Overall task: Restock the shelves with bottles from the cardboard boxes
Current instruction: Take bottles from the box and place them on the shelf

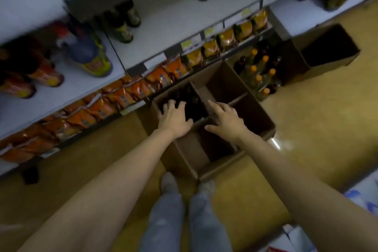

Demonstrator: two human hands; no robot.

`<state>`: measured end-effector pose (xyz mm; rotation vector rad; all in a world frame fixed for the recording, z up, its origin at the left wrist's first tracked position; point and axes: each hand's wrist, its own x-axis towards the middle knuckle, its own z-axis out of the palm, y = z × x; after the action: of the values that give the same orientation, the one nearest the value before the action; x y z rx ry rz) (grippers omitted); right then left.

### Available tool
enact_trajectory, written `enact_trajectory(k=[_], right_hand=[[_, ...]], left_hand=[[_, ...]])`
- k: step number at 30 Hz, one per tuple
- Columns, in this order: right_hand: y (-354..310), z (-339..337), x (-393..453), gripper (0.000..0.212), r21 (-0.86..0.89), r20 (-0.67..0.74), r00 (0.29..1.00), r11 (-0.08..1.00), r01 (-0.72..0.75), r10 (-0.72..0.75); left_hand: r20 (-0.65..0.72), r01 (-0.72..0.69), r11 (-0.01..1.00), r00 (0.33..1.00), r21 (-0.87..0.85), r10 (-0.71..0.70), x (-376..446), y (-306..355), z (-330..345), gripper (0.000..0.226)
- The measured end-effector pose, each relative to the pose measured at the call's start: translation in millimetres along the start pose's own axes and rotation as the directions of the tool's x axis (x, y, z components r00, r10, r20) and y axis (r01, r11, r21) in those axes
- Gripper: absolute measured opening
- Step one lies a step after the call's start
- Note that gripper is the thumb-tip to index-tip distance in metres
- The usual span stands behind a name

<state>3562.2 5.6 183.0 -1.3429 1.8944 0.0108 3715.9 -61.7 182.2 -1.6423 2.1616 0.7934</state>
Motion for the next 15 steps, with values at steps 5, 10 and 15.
enact_trajectory(k=[5,10,15], right_hand=[[28.6,71.9,64.6,0.080,-0.028,0.041,0.999,0.999,0.019,-0.018],[29.0,124.9,113.9,0.076,-0.025,0.111,0.994,0.999,0.028,-0.025],[16.4,164.2,164.5,0.077,-0.083,0.127,0.990,0.994,0.064,-0.053]], left_hand=[[0.082,0.127,0.992,0.989,-0.028,-0.124,49.6,-49.5,83.9,0.067],[0.142,0.183,0.982,0.974,-0.044,-0.175,89.1,-103.9,122.3,0.068],[0.124,0.139,0.990,0.983,-0.030,-0.135,131.2,-133.0,147.4,0.064]])
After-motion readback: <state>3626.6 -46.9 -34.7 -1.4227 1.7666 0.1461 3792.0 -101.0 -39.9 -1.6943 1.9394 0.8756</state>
